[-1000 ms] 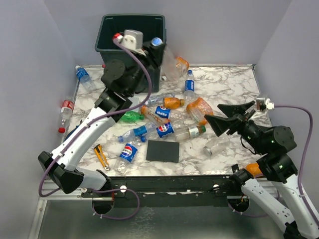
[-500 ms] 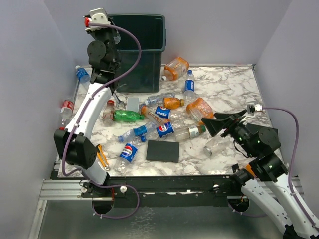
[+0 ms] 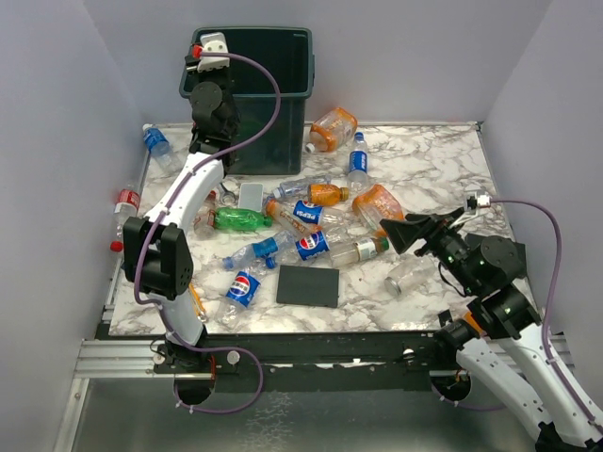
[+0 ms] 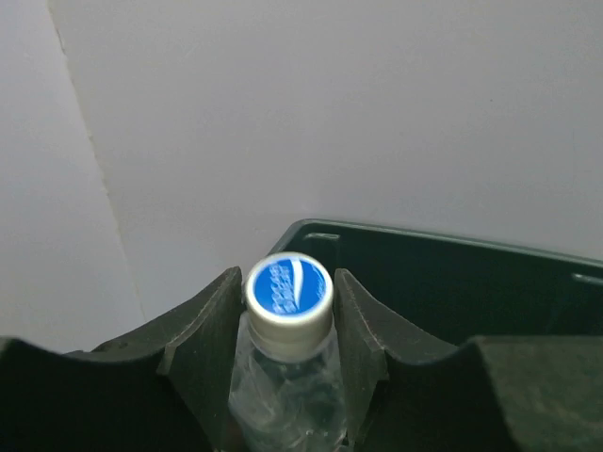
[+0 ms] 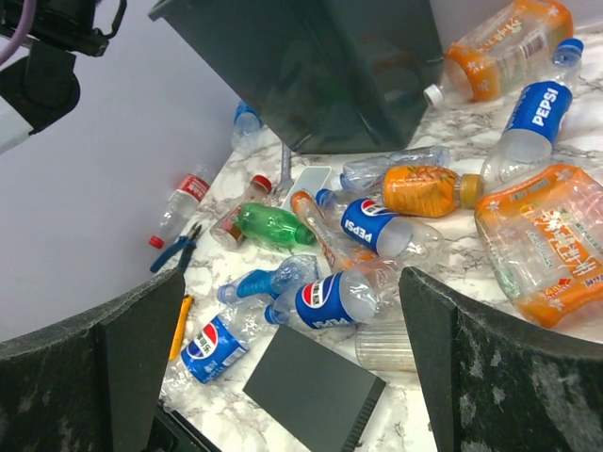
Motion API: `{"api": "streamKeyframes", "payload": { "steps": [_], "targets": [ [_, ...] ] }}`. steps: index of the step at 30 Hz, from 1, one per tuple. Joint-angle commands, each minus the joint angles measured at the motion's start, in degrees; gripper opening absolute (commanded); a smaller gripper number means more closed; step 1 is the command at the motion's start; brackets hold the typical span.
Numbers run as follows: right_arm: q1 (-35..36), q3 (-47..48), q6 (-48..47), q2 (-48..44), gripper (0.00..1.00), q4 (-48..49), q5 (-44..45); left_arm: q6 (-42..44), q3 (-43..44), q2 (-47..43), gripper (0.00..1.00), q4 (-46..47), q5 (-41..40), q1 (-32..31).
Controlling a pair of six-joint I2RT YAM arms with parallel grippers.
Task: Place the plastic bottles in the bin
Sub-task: Place the plastic bottle in the trash bin, then pick up the plastic bottle at the center of the board.
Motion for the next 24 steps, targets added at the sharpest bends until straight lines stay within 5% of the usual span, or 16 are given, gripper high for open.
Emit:
{"api": "streamKeyframes", "payload": {
  "steps": [1,7,15,24],
  "targets": [
    [-0.13,2.1,-1.41,0.39,1.0,-2.07,3.15,-1.43,-0.26,-0.78,0.57,-0.65,-0.66,0.28],
    [-0.13,4.23,-3.67,0.81,1.0,-4.1,6.39,-4.04,1.94,-2.17,0.98,-3.23,0.58,0.28],
    [-0.07,7.31,-6.92,2.3,1.0,-7.38,12.47,-9.14,3.93,-8.73,0.99,-7.55,4.47,-4.07],
    [-0.07,4.96,-6.39,3.96,1.0,-7.68,26.71,-6.28,-7.13,-20.04,0.99,-19.29,9.22,-24.46]
  ]
}}
